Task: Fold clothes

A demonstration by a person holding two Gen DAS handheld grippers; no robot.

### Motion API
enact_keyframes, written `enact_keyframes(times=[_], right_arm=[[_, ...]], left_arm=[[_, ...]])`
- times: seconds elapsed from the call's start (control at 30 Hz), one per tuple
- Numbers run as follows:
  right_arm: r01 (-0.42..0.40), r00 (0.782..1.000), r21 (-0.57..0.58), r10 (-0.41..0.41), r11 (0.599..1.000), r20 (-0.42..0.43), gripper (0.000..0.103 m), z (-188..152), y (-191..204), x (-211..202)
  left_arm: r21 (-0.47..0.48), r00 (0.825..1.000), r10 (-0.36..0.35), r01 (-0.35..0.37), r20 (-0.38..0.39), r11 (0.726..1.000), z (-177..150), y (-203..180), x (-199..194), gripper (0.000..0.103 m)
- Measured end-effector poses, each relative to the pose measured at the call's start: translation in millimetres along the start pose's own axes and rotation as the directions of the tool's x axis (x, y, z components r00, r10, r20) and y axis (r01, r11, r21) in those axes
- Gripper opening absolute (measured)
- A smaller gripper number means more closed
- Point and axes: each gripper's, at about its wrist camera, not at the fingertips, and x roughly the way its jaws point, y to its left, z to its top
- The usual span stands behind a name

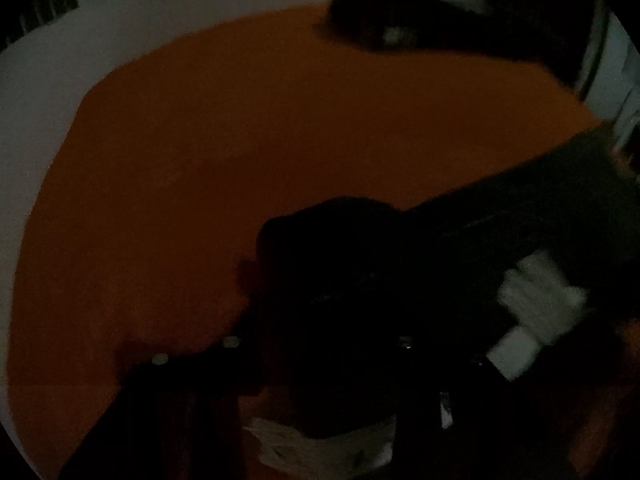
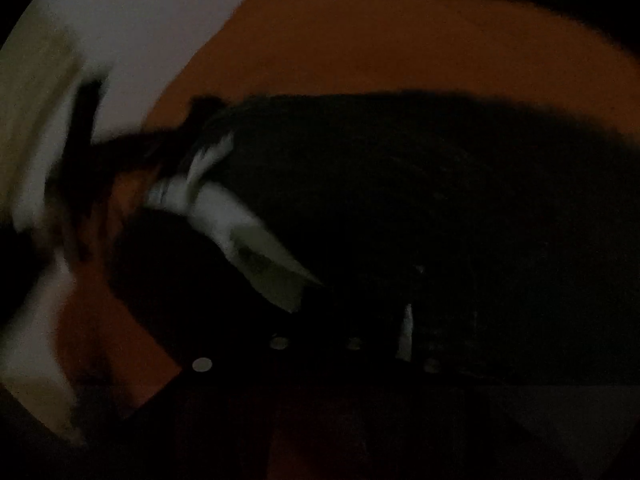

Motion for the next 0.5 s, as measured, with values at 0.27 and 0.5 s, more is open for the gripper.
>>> enact_keyframes(times=[0.27, 0.5], right_arm=[[0.071, 0.997, -0.216, -0.061, 0.974, 0.050, 0.000, -7, 31, -20], [0.063, 0.985, -0.460, 0.019, 0.886, 0.173, 0.090, 17, 89, -29]], left_arm=[[-0.327, 0.995, -0.076, 0.049, -0.071, 0.944, -63, 61, -33, 0.052], [-0.469, 0.956, -0.280, 0.210, -0.085, 0.858, -93, 44, -5, 0.053]])
